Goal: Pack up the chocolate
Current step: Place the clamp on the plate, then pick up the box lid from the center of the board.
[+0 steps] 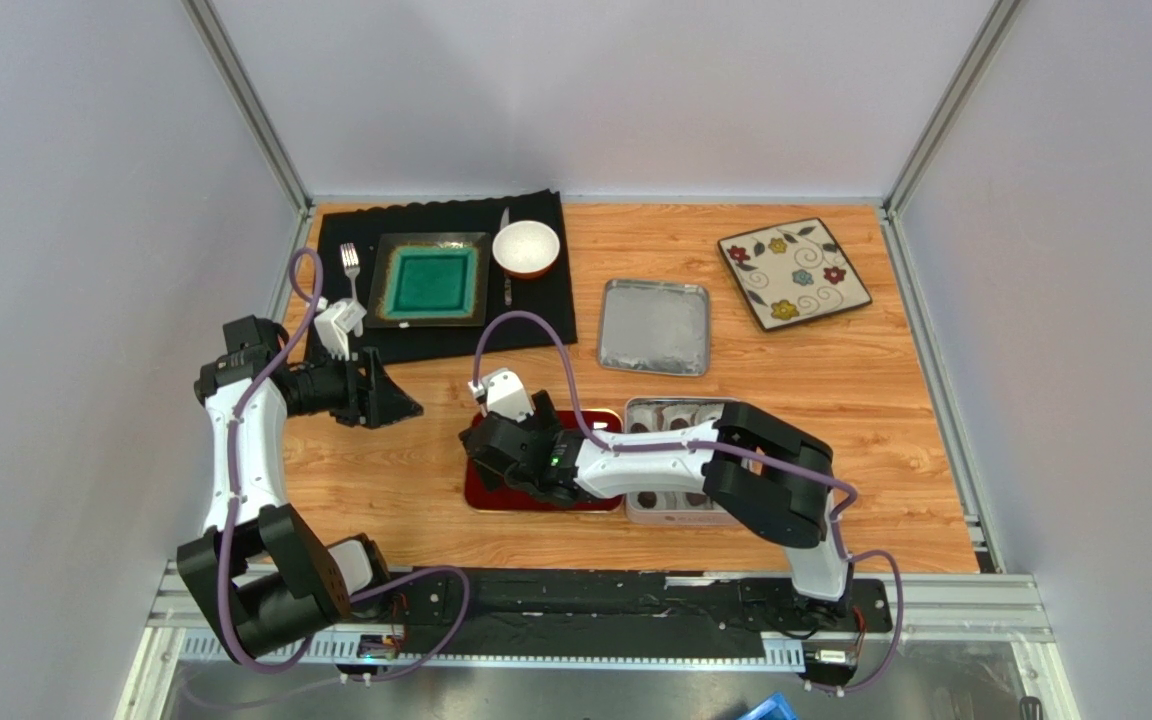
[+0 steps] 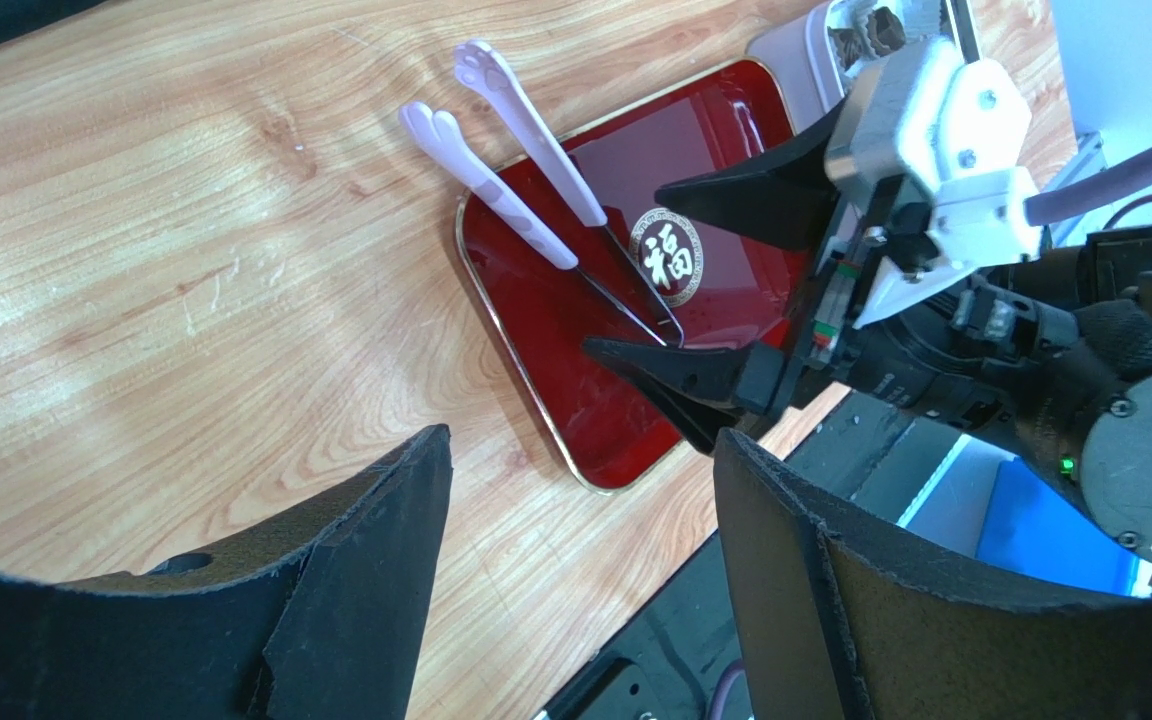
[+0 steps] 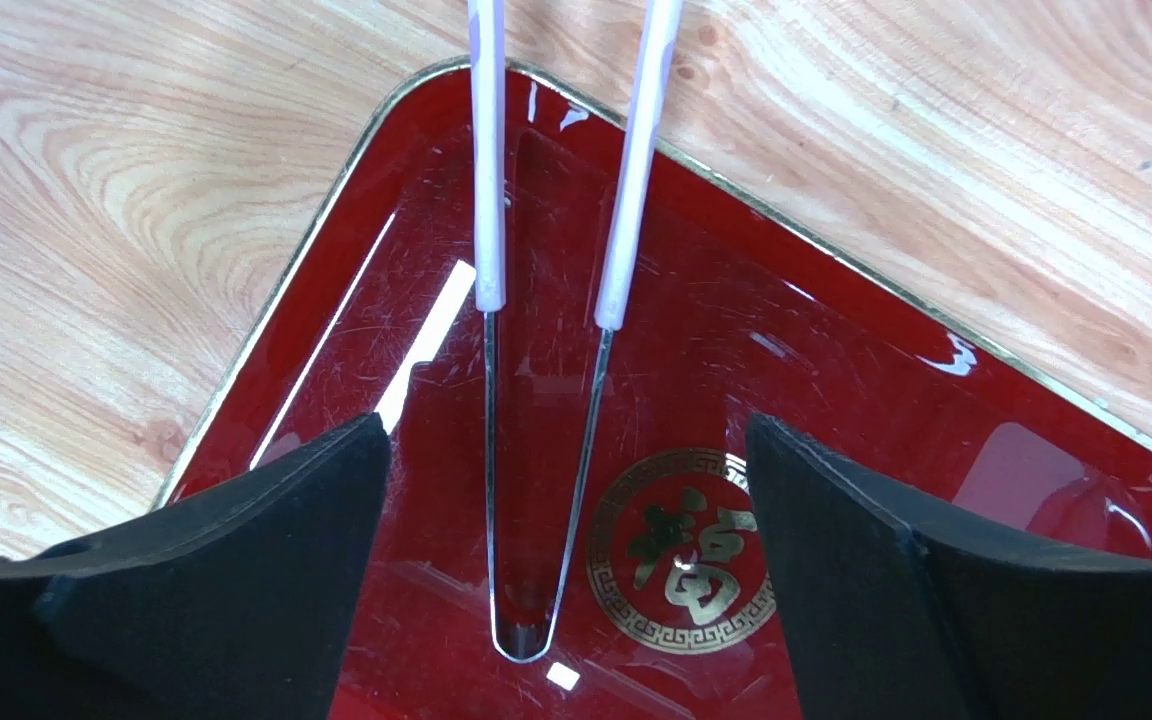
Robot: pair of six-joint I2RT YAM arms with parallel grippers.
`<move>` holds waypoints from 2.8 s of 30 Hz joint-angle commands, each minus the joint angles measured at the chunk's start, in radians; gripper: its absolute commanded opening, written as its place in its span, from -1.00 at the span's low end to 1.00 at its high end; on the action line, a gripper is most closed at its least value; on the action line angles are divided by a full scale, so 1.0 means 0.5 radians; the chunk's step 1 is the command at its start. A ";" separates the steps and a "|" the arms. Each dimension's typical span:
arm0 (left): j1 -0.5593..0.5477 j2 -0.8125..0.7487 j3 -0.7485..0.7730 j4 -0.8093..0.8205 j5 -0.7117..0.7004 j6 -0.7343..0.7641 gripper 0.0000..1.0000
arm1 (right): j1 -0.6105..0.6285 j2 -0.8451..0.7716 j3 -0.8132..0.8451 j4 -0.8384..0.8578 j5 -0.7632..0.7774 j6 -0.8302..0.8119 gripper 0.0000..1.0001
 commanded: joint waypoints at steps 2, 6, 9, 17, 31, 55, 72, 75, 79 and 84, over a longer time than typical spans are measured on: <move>0.011 -0.009 0.024 0.001 0.062 0.054 0.47 | -0.013 -0.349 -0.002 -0.021 0.103 -0.046 0.93; 0.014 -0.003 0.030 0.010 0.078 0.045 0.48 | -0.294 -0.577 0.056 -0.211 0.002 -0.034 0.95; 0.011 0.013 0.027 0.010 0.102 0.042 0.49 | -0.598 -0.623 0.187 -0.450 -0.185 -0.015 0.71; 0.011 0.004 -0.004 0.010 0.102 0.051 0.51 | -0.986 -0.071 0.822 -0.954 -0.299 -0.141 -0.06; 0.011 0.031 -0.010 -0.009 0.084 0.112 0.52 | -1.099 0.672 1.621 -1.378 -0.312 -0.089 -0.37; 0.011 0.034 -0.007 -0.030 0.096 0.158 0.52 | -1.145 0.770 1.572 -1.375 -0.391 -0.080 -0.32; 0.014 0.037 -0.028 -0.027 0.081 0.189 0.52 | -1.155 0.758 1.522 -1.365 -0.465 -0.027 -1.00; 0.017 0.034 -0.034 -0.018 0.090 0.183 0.53 | -1.145 0.587 1.477 -1.365 -0.499 -0.027 -1.00; 0.014 0.034 -0.022 -0.027 0.118 0.176 0.53 | -1.133 0.163 1.256 -1.268 -0.669 -0.046 -1.00; 0.014 0.025 0.012 -0.027 0.240 0.146 0.54 | -1.136 -0.627 0.809 -0.936 -0.977 0.003 -1.00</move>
